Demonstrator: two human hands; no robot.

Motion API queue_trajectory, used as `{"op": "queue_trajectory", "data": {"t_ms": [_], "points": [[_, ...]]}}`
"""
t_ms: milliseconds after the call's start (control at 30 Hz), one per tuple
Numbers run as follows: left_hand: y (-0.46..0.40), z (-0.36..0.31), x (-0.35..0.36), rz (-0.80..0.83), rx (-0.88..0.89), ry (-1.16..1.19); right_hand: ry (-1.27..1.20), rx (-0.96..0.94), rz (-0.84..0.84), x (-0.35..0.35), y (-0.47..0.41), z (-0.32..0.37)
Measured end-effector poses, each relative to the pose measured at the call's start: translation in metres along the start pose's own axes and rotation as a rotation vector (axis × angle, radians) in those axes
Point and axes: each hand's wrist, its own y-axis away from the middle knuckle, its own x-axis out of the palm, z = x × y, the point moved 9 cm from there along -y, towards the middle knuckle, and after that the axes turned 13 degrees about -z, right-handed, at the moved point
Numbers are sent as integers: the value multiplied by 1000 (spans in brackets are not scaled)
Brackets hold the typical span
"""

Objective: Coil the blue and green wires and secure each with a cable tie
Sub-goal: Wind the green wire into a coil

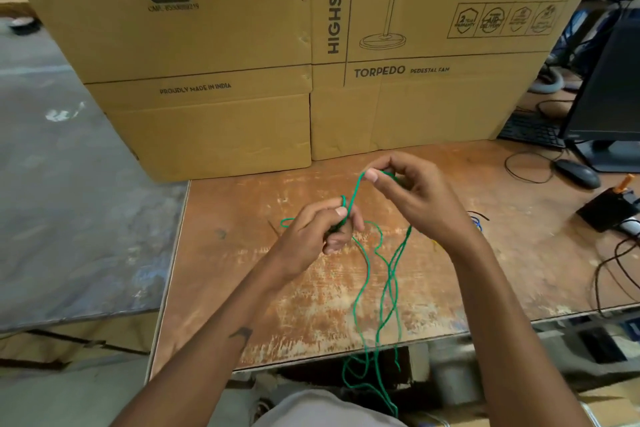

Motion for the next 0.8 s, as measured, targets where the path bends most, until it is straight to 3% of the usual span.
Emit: {"op": "queue_trajectory", "data": {"t_ms": [133,267,400,500,567,667,800], "points": [[3,-14,12,88,-123,319,-95,26,-55,29,-11,-22],[4,-39,21,174,-144,649,-157,34,104,69,8,-33],[-11,-63,-1,-49,-55,893,-150,122,222,101,32,-54],[-22,-98,-48,-244,133,894,279,-49,331,109,53,-74],[-26,-133,-81,-279,248,931,434,-76,329,97,68,-97],[-30,-167,-120,-308,335,942,170,103,232,74,86,-126],[-37,-139,-121,-406,264,753,87,48,138,65,87,-111]]}}
